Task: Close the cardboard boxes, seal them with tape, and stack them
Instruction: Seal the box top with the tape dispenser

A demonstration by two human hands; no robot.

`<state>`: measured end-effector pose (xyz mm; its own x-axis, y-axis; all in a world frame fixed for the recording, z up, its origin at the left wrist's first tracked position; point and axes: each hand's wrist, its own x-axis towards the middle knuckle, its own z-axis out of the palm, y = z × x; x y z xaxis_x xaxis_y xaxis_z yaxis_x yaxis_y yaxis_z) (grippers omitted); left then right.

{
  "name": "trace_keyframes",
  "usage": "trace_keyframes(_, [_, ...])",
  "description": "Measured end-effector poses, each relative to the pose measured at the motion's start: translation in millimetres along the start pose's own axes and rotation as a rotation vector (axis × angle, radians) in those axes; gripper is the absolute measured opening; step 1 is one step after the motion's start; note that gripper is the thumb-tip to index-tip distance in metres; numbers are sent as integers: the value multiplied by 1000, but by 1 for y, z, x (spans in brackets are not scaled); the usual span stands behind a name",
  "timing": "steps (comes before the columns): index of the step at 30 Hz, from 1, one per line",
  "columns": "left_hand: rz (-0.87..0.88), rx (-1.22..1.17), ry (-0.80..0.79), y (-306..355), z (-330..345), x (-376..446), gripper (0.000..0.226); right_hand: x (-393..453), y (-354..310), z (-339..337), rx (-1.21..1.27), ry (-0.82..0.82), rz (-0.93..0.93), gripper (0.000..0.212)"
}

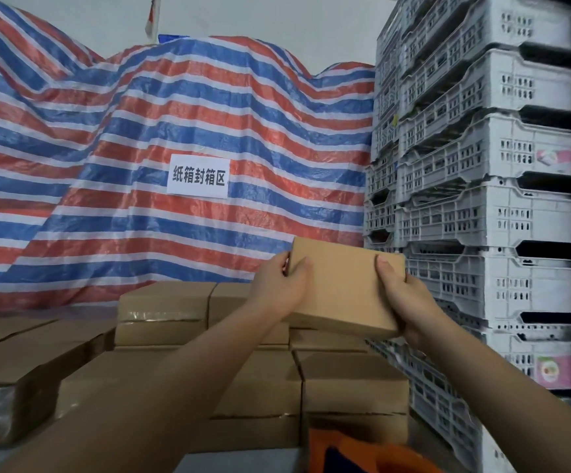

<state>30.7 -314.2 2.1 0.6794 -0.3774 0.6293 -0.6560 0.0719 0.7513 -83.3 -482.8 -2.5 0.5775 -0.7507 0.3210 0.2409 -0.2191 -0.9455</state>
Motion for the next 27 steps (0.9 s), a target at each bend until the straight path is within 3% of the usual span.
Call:
trace_keyframes(3, [0, 103, -46, -19, 29, 25, 38, 38, 12, -8, -46, 16, 39, 55])
trace_keyframes(6, [-2, 218, -158, -41, 47, 47, 48, 76, 26, -12, -117, 1, 117, 68])
trace_keyframes(11, [41, 815, -439, -69, 51, 76, 89, 121, 48, -12, -182, -115, 245, 61])
trace_keyframes(16, [109, 1077, -638, -83, 45, 101, 109, 150, 62, 0, -228, -181, 318, 53])
trace_keyframes(18, [119, 1073, -681, -85, 45, 115, 102, 159, 62, 3, -226, -202, 353, 50])
trace_keyframes(23, [101, 770, -778, -88, 44, 134, 76, 183, 57, 11, -254, -226, 381, 51])
trace_keyframes(27, [0, 807, -772, -93, 40, 145, 88, 193, 57, 22, -305, -265, 418, 51])
